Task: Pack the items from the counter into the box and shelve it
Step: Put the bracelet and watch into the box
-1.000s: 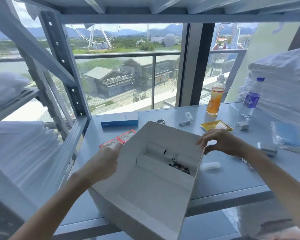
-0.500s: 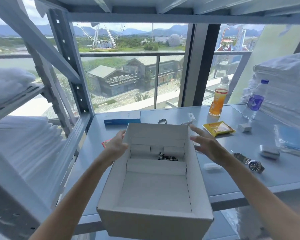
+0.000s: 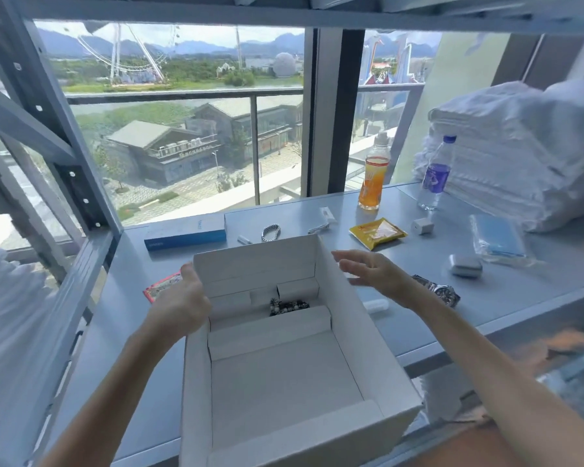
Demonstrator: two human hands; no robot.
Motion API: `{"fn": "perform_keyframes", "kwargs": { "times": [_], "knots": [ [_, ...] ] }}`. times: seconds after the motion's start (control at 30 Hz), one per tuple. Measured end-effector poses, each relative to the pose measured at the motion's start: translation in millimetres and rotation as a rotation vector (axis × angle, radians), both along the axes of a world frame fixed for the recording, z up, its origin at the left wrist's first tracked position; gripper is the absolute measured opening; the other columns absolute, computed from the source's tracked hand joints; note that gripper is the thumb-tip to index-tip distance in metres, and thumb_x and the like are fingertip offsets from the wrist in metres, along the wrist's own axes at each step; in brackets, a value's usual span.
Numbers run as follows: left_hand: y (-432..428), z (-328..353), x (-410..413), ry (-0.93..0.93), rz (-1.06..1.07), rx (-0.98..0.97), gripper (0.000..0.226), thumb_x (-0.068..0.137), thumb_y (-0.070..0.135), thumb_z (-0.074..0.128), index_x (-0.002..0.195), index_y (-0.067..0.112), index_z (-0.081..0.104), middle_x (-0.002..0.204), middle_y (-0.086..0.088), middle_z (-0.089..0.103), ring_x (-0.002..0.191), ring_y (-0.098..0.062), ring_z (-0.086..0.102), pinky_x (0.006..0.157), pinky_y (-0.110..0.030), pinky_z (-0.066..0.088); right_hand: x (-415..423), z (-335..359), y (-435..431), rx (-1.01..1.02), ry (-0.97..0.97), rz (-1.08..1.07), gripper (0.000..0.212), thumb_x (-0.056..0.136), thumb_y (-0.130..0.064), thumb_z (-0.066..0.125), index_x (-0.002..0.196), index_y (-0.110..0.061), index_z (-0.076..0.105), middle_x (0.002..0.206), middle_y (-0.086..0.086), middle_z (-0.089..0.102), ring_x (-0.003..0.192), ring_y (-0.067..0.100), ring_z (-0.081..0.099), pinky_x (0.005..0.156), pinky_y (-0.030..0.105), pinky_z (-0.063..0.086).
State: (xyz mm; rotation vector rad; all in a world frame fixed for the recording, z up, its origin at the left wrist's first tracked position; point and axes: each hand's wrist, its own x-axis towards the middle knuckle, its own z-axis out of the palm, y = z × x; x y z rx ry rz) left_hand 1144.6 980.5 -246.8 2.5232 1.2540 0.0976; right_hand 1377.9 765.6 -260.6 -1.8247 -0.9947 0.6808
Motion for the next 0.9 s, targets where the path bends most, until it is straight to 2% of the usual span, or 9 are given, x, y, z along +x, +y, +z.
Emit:
{"fn": "perform_keyframes", "kwargs": {
  "times": [0.1, 0.17, 0.27, 0.37, 0.43, 0.5, 0.7, 0.83, 0.9],
  "knots": [
    [-1, 0, -1, 0.055, 0.031, 0.076, 0.032, 0.087, 0.003, 0.038, 0.117, 0.001, 0.024, 0.092, -0.019, 0.056, 0.077, -0.032, 0.047, 0.068, -0.035, 0.037, 23, -17, -27, -0.291, -0.489, -0.033, 0.032, 0.09, -0.015, 0.059, 0.121, -0.013, 0.061, 0.121, 0.01, 0.063, 0.113, 0.02, 0.057, 0.099, 0.03, 0.043],
    [-2, 1, 1, 0.108, 0.06, 0.093, 0.029, 0.088, 0.005, 0.039, 0.114, 0.001, 0.026, 0.09, -0.017, 0.055, 0.083, -0.035, 0.05, 0.069, -0.036, 0.038, 35, -30, -39, -0.536, -0.668, 0.041, 0.036, 0.089, -0.019, 0.059, 0.125, -0.017, 0.057, 0.128, 0.005, 0.057, 0.119, 0.02, 0.051, 0.103, 0.028, 0.034],
    [-10, 3, -1, 0.131, 0.111, 0.157, 0.018, 0.088, 0.007, 0.041, 0.104, 0.005, 0.032, 0.102, -0.018, 0.059, 0.091, -0.035, 0.053, 0.069, -0.034, 0.038, 52, -44, -51, -0.599, -0.71, 0.033, 0.039, 0.088, -0.019, 0.059, 0.127, -0.021, 0.055, 0.132, 0.001, 0.054, 0.124, 0.02, 0.047, 0.106, 0.03, 0.032],
    [-16, 7, -6, 0.094, 0.15, 0.231, 0.012, 0.087, 0.01, 0.041, 0.098, 0.008, 0.038, 0.107, -0.017, 0.059, 0.083, -0.03, 0.044, 0.067, -0.032, 0.035, 78, -48, -66, -0.663, -0.859, -0.188, 0.038, 0.087, -0.018, 0.054, 0.124, -0.027, 0.056, 0.13, -0.002, 0.054, 0.122, 0.022, 0.045, 0.099, 0.035, 0.041],
    [-15, 8, -11, 0.11, 0.132, 0.203, 0.023, 0.089, 0.017, 0.043, 0.11, 0.007, 0.041, 0.113, -0.016, 0.057, 0.086, -0.031, 0.047, 0.07, -0.032, 0.037, 97, -49, -76, -0.801, -0.911, -0.274, 0.04, 0.085, -0.022, 0.054, 0.124, -0.031, 0.052, 0.129, -0.002, 0.053, 0.12, 0.025, 0.045, 0.097, 0.037, 0.042],
    [-15, 7, -17, 0.177, 0.096, 0.16, 0.043, 0.09, 0.026, 0.045, 0.129, 0.01, 0.033, 0.122, -0.014, 0.055, 0.101, -0.033, 0.053, 0.078, -0.034, 0.04, 113, -52, -83, -0.882, -0.807, -0.282, 0.046, 0.084, -0.024, 0.055, 0.128, -0.032, 0.046, 0.13, 0.001, 0.051, 0.122, 0.027, 0.045, 0.096, 0.038, 0.043],
    [-31, -6, -20, 0.157, 0.132, 0.233, 0.039, 0.089, 0.012, 0.04, 0.125, 0.006, 0.027, 0.105, -0.014, 0.063, 0.092, -0.035, 0.058, 0.069, -0.032, 0.038, 120, -60, -66, -0.7, -0.602, -0.282, 0.041, 0.078, -0.009, 0.058, 0.118, -0.017, 0.057, 0.113, 0.011, 0.065, 0.105, 0.028, 0.059, 0.084, 0.033, 0.048],
    [-30, -8, -21, 0.082, 0.142, 0.224, 0.044, 0.088, 0.009, 0.037, 0.129, 0.005, 0.023, 0.104, -0.013, 0.061, 0.086, -0.034, 0.054, 0.069, -0.033, 0.037, 105, -21, -39, -0.309, -0.375, -0.24, 0.041, 0.068, 0.003, 0.074, 0.107, -0.004, 0.065, 0.087, 0.01, 0.066, 0.077, 0.025, 0.062, 0.071, 0.03, 0.047],
    [-30, -9, -22, 0.045, 0.15, 0.224, 0.044, 0.087, 0.01, 0.037, 0.128, 0.007, 0.023, 0.097, -0.011, 0.06, 0.077, -0.031, 0.048, 0.066, -0.033, 0.036, 89, 16, -19, -0.111, -0.329, -0.212, 0.043, 0.066, 0.004, 0.077, 0.105, -0.008, 0.065, 0.087, 0.008, 0.067, 0.078, 0.025, 0.064, 0.077, 0.034, 0.052]
  ]
}}
